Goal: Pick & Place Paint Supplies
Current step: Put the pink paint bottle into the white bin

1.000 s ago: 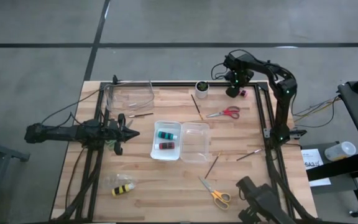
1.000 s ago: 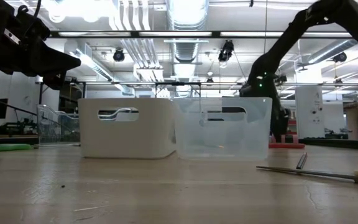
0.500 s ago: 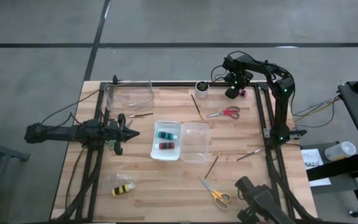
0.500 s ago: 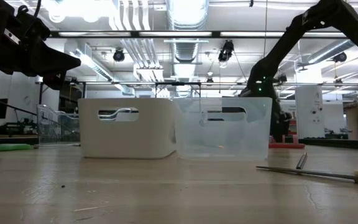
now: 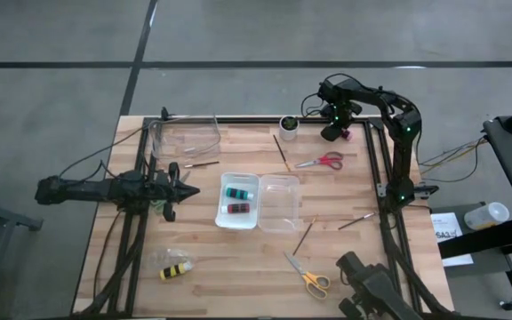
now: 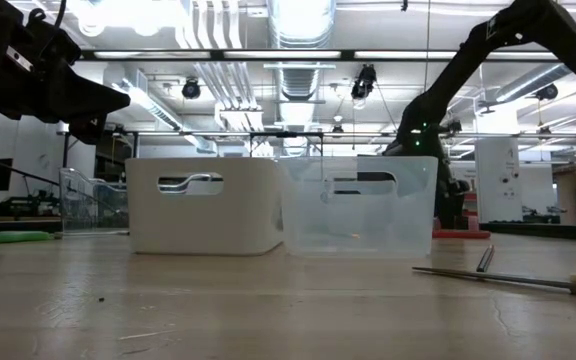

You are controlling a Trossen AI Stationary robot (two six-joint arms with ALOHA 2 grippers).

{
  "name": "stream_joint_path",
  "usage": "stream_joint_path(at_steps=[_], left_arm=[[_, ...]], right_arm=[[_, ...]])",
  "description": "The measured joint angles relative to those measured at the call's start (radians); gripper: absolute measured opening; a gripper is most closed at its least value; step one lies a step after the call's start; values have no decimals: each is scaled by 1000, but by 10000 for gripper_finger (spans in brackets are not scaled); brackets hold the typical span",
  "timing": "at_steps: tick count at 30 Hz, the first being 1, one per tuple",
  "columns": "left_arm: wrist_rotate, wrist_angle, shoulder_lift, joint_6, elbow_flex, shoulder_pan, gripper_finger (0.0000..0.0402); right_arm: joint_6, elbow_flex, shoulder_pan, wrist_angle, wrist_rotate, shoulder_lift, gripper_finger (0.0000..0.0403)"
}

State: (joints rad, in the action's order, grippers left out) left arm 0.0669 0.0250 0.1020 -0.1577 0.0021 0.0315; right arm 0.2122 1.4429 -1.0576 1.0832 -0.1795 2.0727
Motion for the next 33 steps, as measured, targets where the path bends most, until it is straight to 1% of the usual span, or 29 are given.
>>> stream_joint_path(at_steps=[11, 17, 21, 23, 28, 33], left_arm=[[0, 0, 0, 0, 0, 0, 1], [0, 0, 0, 0, 0, 0, 1], [0, 0, 0, 0, 0, 0, 1], [0, 0, 0, 0, 0, 0, 1], [0, 0, 0, 0, 0, 0, 1], [0, 0, 0, 0, 0, 0, 1]], right_arm=[[-13, -2, -1, 9, -2, -18, 130], [-41, 0, -2, 36, -10, -107, 129], [-59, 0, 4, 39, 7, -216, 129], [-73, 0, 7, 43, 47, -276, 129], [-93, 0, 39, 39, 204, -451, 129], [-130, -1, 130, 1, 353, -623, 129]])
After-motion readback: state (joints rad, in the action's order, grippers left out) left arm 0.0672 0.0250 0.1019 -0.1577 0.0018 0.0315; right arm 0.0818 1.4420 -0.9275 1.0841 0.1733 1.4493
